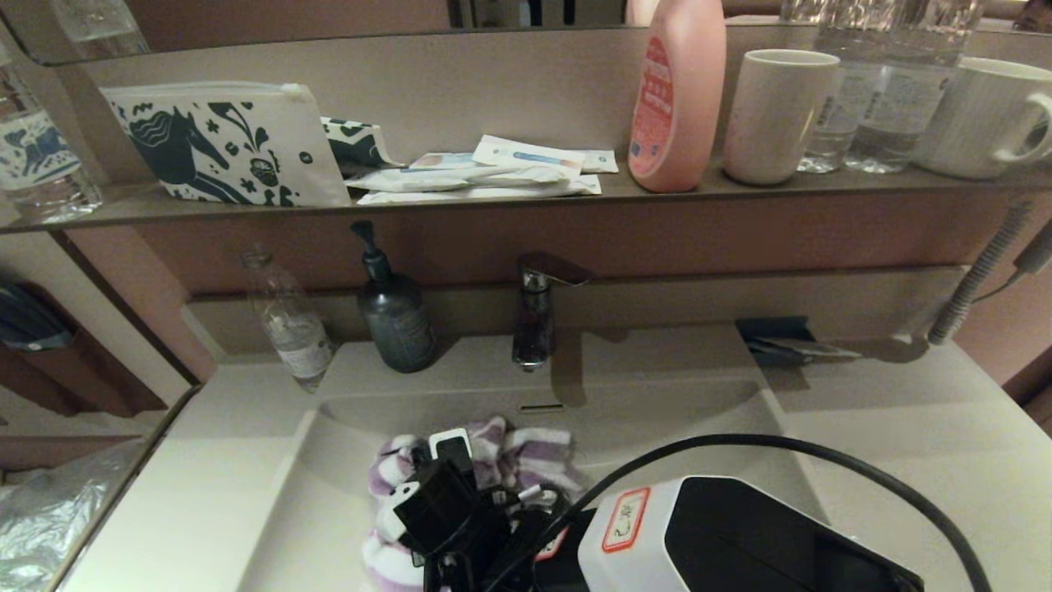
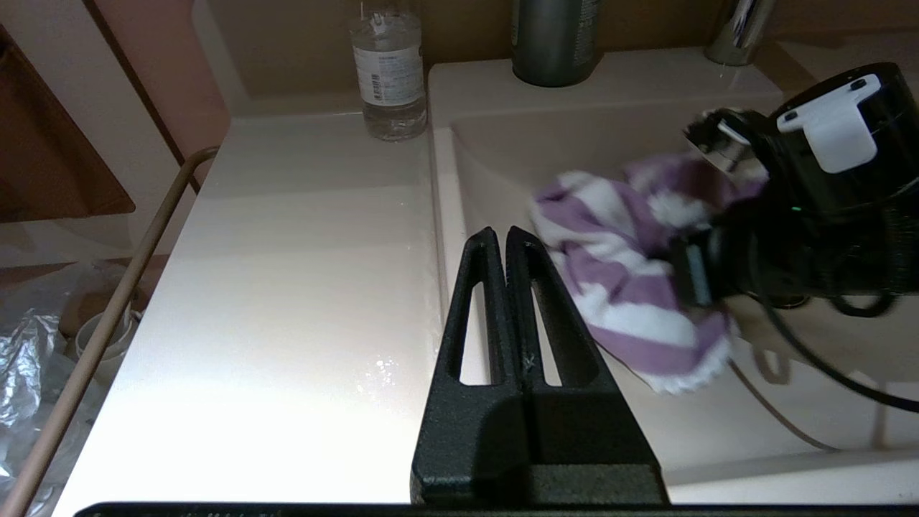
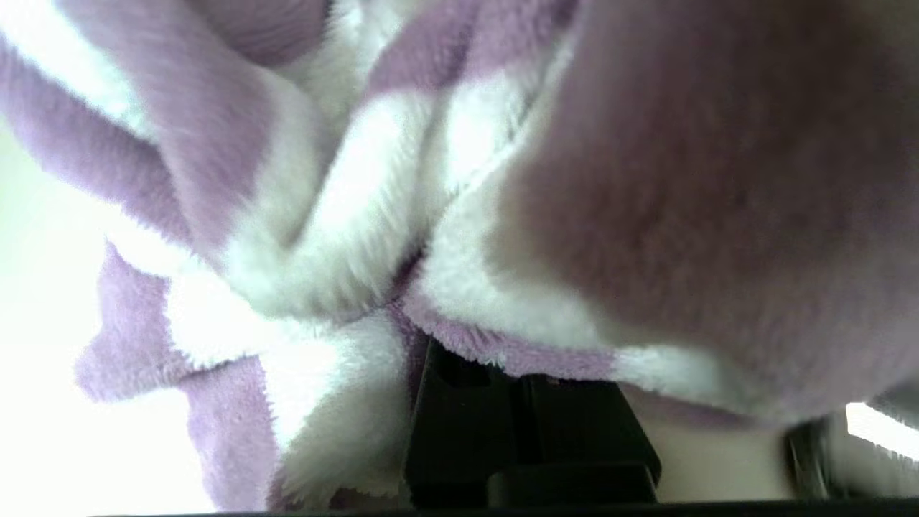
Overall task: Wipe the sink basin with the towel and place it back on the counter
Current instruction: Wipe the sink
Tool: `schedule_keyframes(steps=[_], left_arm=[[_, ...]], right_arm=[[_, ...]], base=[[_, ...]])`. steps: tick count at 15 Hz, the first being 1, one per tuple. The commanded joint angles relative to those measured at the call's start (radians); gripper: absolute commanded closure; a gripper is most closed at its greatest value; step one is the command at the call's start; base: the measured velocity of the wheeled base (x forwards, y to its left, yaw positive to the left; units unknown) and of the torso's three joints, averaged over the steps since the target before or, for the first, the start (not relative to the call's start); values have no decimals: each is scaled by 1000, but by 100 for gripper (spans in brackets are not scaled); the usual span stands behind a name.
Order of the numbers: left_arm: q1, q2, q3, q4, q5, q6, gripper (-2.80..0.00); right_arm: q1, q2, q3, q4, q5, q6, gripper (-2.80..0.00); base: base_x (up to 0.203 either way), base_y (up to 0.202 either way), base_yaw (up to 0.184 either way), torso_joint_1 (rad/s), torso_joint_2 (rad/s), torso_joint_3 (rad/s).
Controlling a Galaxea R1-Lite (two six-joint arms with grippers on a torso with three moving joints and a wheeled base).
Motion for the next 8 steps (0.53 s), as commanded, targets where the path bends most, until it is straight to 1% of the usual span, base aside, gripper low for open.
schedule_keyframes(steps=[1, 5, 8], left_arm=[[0, 1, 0, -1, 0, 0, 0], [0, 1, 0, -1, 0, 1, 0], [0, 1, 0, -1, 0, 1, 0]], right_arm=[[-4, 35, -11, -123, -35, -84, 0], [-11, 61, -5, -282, -110, -175, 0], [-28, 45, 7, -334, -159, -216, 0]], base=[[0, 0, 0, 0, 0, 0], [0, 0, 0, 0, 0, 0], [0, 0, 0, 0, 0, 0]])
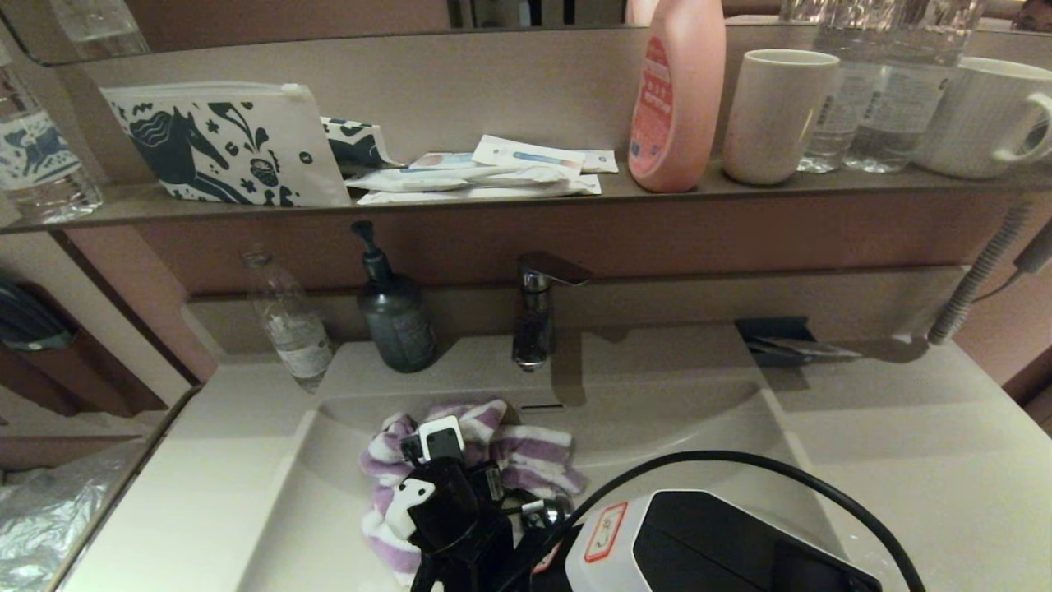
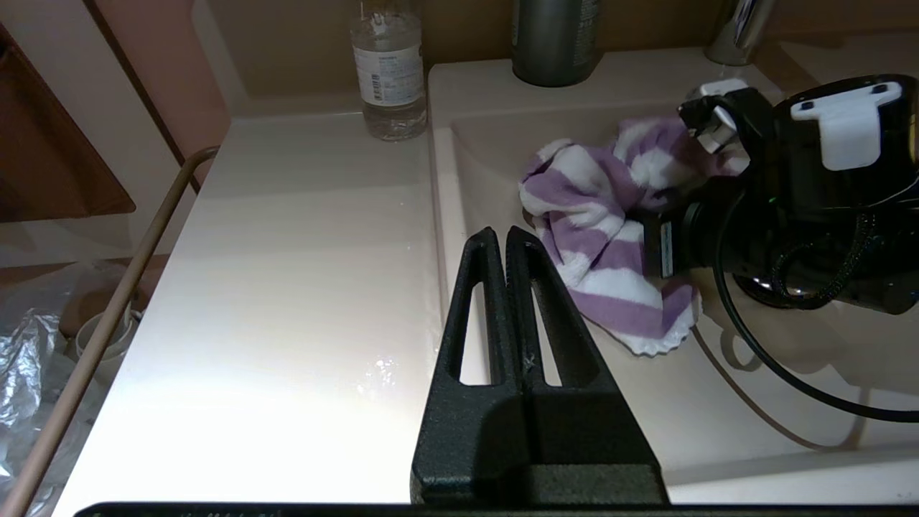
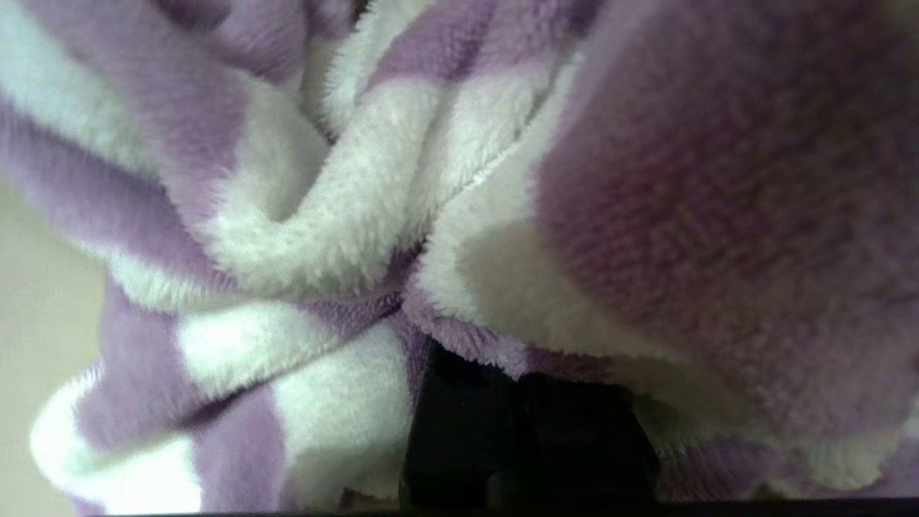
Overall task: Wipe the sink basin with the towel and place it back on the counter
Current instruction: Wipe the sink
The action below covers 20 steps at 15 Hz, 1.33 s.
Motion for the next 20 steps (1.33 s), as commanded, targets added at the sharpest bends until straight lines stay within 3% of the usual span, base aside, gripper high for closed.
schedule_keyframes(steps=[1, 4, 7, 15, 20], left_arm=[[0, 1, 0, -1, 0, 1, 0], [0, 1, 0, -1, 0, 1, 0], [0, 1, 0, -1, 0, -1, 0], [0, 1, 0, -1, 0, 1, 0], [0, 1, 0, -1, 0, -8, 0]], right_arm=[[-15, -28, 23, -13, -29, -17, 0], [-30, -75, 136, -16, -35, -26, 0], [-96, -113, 233, -53, -45, -35, 0], [-222, -232, 542, -276, -46, -123, 0], [-314, -291, 719, -335, -46, -133, 0]], base=[[0, 0, 0, 0, 0, 0], [0, 0, 0, 0, 0, 0], [0, 0, 0, 0, 0, 0], [0, 0, 0, 0, 0, 0], [0, 0, 0, 0, 0, 0]])
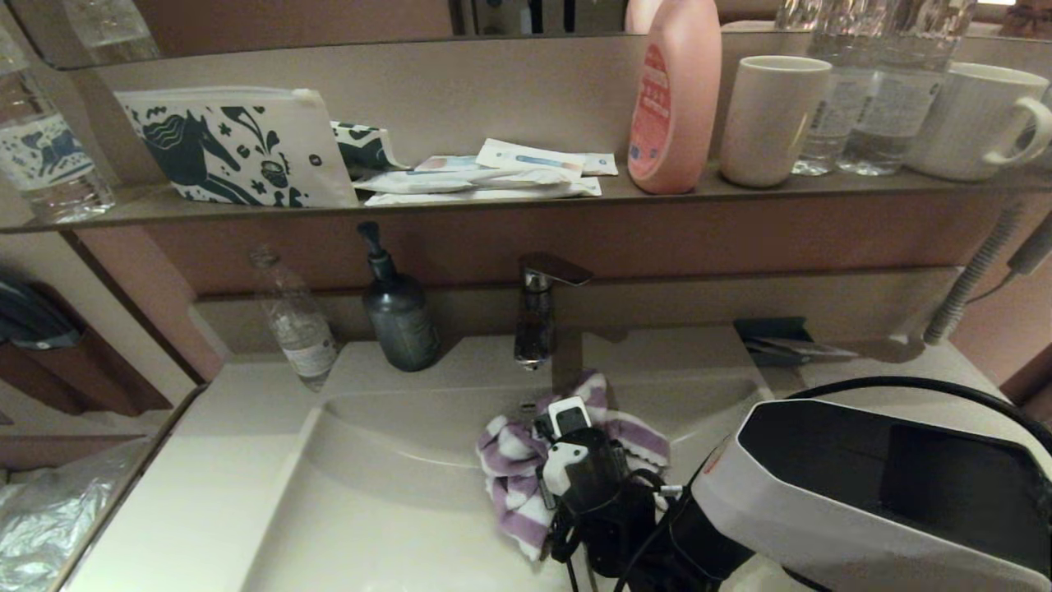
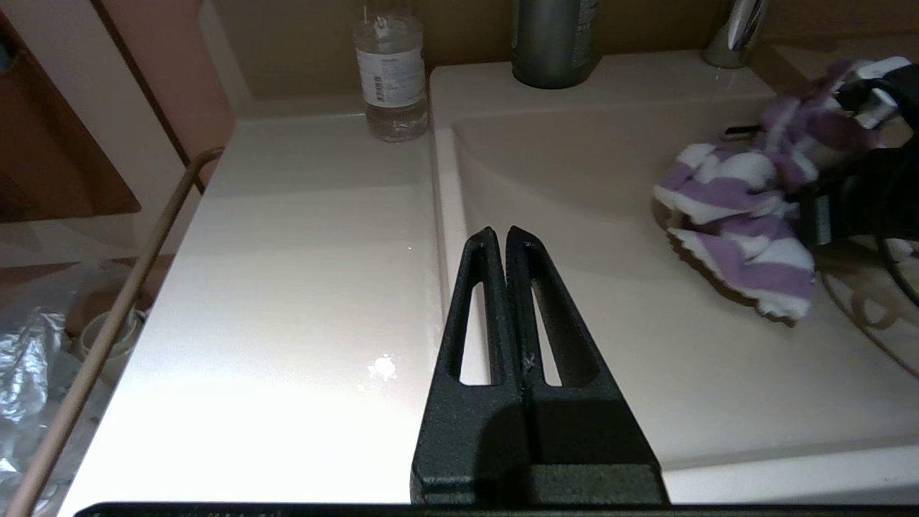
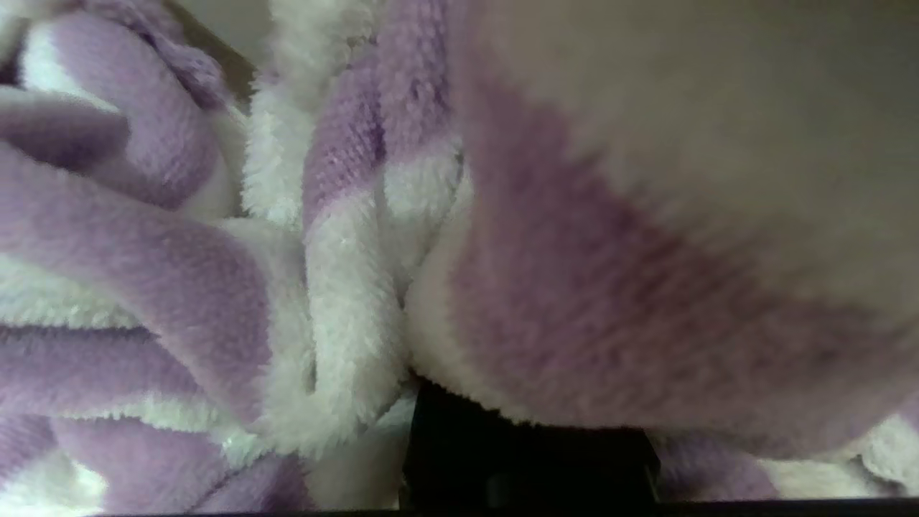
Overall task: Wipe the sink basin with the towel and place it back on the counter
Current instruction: Wipe the sink
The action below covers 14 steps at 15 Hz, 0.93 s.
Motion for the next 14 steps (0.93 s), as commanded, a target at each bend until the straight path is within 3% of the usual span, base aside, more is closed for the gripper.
schedule_keyframes(steps=[1, 14], left_arm=[[0, 1, 0, -1, 0, 11, 0], [0, 1, 0, -1, 0, 12, 0]], right_arm=[[-66, -53, 82, -10, -6, 2, 0], [-282, -252, 386, -135, -3, -35, 0]], base=[[0, 0, 0, 0, 0, 0], [0, 0, 0, 0, 0, 0]])
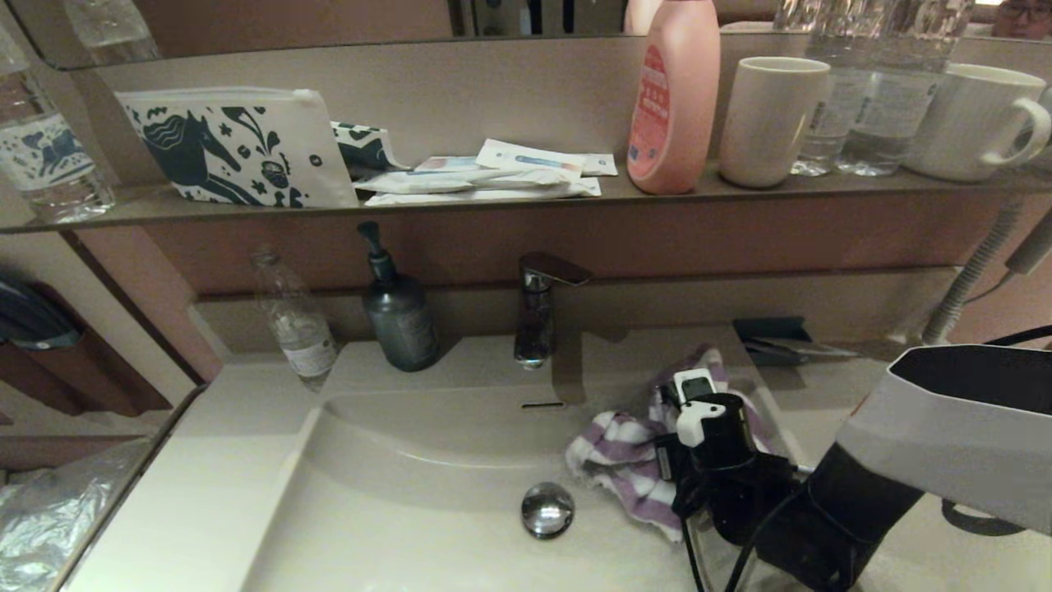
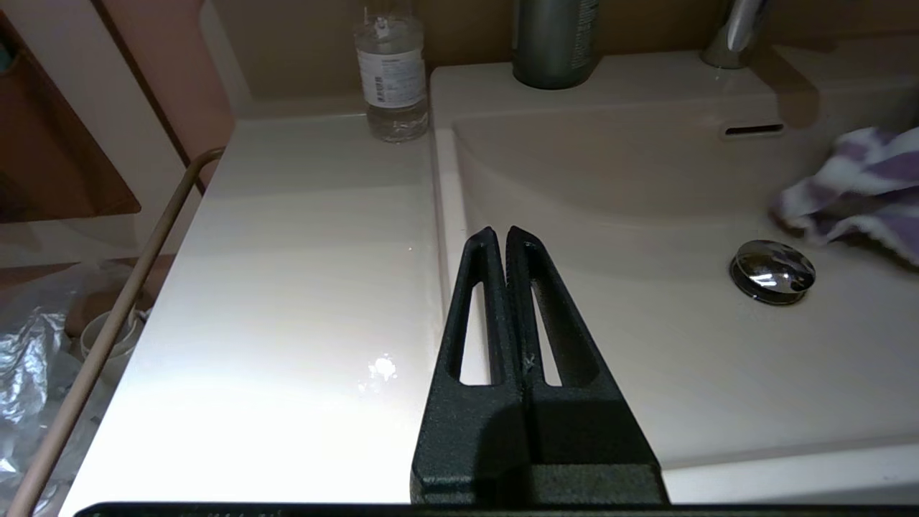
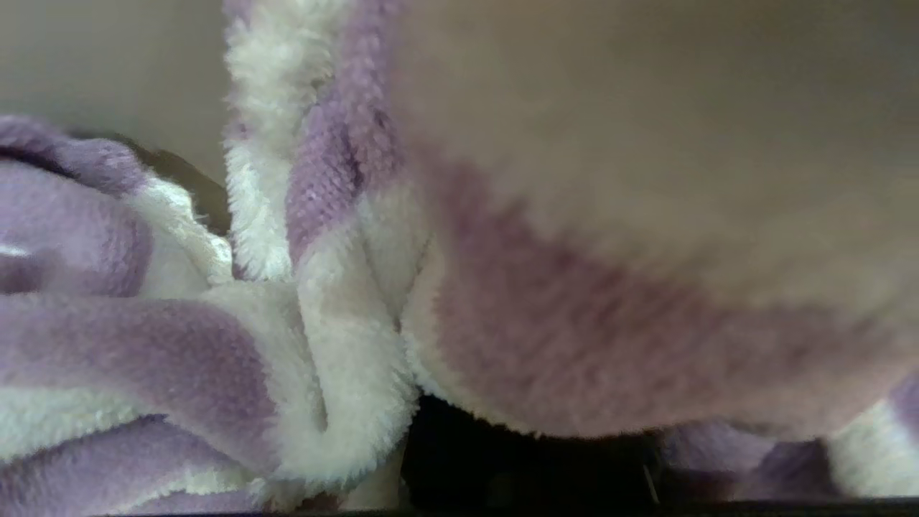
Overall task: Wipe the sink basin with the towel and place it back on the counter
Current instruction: Wipe the sink
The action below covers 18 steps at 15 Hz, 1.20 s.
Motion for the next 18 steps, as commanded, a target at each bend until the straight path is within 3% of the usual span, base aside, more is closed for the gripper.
schedule_keyframes(steps=[1, 6, 13, 18], left_arm=[[0, 1, 0, 0, 0, 1, 0], [0, 1, 0, 0, 0, 1, 0], [0, 1, 0, 0, 0, 1, 0], [0, 1, 0, 0, 0, 0, 0]], right_arm=[[-46, -37, 52, -40, -1, 0, 0], [-110, -105, 123, -74, 7, 1, 0], [-91, -315, 254, -66, 25, 3, 0], [-82, -599, 306, 89, 38, 0, 0]], base=[[0, 0, 0, 0, 0, 0], [0, 0, 0, 0, 0, 0], [0, 0, 0, 0, 0, 0], [0, 0, 0, 0, 0, 0]])
